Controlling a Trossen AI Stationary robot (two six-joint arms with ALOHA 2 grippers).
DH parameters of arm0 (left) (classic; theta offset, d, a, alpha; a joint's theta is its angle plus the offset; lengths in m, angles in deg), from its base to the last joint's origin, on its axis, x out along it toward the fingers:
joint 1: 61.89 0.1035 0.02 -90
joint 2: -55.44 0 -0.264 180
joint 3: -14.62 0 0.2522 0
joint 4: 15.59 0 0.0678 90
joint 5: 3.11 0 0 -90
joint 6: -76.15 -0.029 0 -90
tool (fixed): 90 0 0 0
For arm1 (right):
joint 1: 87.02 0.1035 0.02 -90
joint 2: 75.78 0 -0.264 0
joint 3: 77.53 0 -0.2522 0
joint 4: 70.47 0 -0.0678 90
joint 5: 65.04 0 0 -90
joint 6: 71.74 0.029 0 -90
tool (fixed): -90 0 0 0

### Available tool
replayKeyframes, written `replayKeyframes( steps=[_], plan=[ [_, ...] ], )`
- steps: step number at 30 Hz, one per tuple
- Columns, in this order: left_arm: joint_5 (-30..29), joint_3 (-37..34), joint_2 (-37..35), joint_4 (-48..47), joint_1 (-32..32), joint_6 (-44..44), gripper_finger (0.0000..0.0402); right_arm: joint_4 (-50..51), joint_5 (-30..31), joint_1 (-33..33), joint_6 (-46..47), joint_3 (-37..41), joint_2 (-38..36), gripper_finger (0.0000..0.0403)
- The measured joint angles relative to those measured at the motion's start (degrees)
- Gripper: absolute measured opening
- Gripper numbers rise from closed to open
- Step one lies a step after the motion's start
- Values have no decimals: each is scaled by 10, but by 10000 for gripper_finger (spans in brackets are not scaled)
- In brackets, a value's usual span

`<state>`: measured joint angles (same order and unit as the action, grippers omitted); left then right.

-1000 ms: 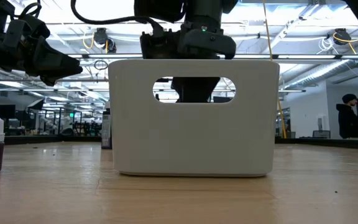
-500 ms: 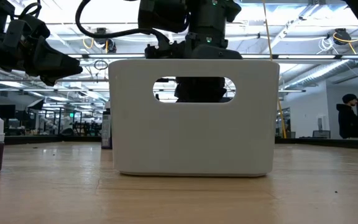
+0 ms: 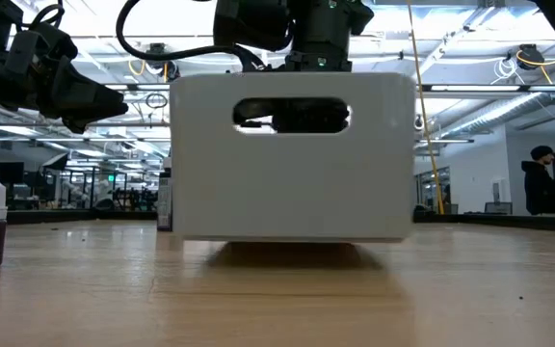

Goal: Pick & Place food coloring
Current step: Put the small orange food coloring bottle into the gray bin, then put the small purple food coloring bottle into the gray bin

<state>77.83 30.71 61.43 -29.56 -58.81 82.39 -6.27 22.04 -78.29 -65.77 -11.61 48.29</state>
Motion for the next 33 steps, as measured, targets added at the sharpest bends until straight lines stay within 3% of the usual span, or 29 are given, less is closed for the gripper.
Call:
replayKeyframes(
  steps=[5,15,20,25,33],
  plan=[
    [0,0,0,0,0,0,148,-2,1,7,9,-7,-9,205],
    [0,0,0,0,0,0,147,31,2,24,85,-8,-77,200],
    [0,0,0,3,0,0,148,135,7,64,227,-8,-138,200],
    [0,0,0,2,0,0,147,227,56,142,404,5,-190,201],
    [0,0,0,3,0,0,147,212,104,247,610,148,-253,201]
  ],
)
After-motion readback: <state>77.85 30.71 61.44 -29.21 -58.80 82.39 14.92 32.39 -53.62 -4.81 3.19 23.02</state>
